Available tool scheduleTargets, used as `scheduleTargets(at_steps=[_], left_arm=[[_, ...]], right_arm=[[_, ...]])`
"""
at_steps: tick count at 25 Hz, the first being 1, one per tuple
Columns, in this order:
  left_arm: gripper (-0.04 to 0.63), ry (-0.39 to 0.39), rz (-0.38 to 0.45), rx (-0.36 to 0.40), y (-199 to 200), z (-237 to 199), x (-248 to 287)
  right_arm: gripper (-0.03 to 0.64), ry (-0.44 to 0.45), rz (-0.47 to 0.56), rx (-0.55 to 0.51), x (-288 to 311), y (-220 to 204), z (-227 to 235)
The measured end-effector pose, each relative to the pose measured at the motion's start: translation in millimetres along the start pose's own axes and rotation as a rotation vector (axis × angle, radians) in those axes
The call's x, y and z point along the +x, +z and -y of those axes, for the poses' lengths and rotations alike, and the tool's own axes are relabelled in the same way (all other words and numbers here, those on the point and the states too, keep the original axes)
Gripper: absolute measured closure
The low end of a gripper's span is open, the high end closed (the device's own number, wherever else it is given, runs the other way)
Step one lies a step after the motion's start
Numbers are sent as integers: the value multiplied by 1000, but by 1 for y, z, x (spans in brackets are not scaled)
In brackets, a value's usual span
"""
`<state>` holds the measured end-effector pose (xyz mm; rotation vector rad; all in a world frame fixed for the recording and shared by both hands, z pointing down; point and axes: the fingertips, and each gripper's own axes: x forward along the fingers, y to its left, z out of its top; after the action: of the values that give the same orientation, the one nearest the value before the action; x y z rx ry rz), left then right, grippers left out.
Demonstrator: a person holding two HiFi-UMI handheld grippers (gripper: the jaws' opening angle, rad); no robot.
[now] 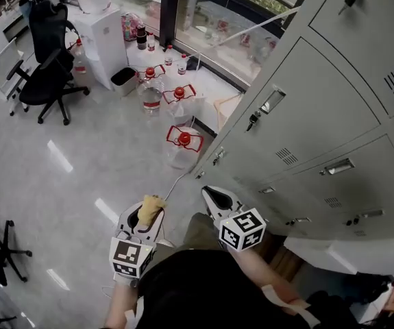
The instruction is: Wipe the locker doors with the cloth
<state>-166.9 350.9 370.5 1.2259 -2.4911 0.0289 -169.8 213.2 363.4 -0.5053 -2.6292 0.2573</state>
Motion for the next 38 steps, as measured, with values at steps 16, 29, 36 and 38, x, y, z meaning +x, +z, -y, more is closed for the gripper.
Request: scheduleTargets(at_steps=[16, 29, 36, 38], left_arm=[[414, -249, -135, 47, 12, 41, 201], [414, -354, -229, 106, 15, 57, 299], [414, -425, -279, 199, 6, 74, 324], [414, -421, -291, 196, 5, 76, 330]], right_arm=[[589, -268, 2, 145, -28, -4, 149], [589, -604, 63, 314, -93, -23, 181], [589, -776, 123, 446, -120, -49, 163], [589, -811, 135, 464, -127, -54, 157]])
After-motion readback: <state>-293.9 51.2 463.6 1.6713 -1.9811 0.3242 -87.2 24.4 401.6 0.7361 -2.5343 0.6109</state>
